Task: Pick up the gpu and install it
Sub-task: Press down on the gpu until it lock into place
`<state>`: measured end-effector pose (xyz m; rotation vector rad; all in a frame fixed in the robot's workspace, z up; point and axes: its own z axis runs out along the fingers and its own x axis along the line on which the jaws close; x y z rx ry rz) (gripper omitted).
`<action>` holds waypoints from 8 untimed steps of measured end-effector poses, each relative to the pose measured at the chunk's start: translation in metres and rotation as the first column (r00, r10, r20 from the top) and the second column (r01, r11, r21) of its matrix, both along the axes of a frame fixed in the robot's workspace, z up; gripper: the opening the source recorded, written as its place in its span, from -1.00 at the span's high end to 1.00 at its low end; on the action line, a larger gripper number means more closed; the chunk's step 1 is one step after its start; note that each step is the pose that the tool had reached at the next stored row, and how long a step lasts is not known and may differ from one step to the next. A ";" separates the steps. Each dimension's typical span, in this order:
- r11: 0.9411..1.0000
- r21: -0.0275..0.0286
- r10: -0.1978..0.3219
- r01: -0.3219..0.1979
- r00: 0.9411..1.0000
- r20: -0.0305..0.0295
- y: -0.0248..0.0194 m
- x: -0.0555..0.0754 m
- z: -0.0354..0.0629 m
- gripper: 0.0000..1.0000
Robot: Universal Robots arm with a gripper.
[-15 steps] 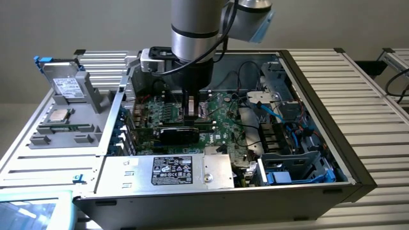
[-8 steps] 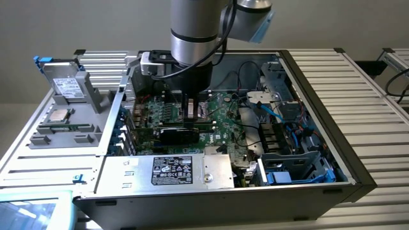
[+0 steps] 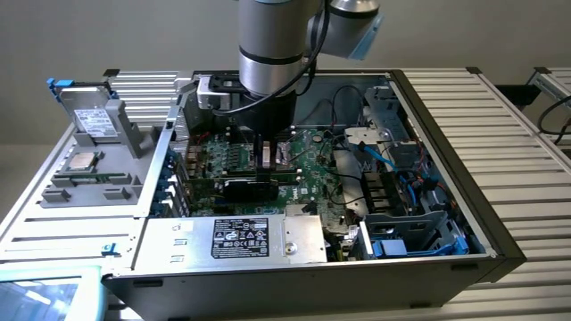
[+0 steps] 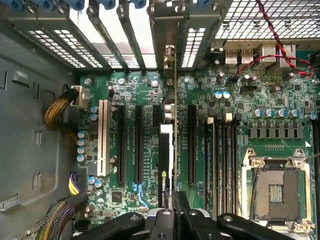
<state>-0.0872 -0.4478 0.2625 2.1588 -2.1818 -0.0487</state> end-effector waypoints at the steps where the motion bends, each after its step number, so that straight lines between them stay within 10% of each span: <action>1: 1.000 0.000 0.000 0.000 1.000 0.000 0.0001 0.000 0.0008 0.76; 8: 1.000 0.000 0.000 0.000 1.000 -0.003 0.0000 0.000 0.0081 0.76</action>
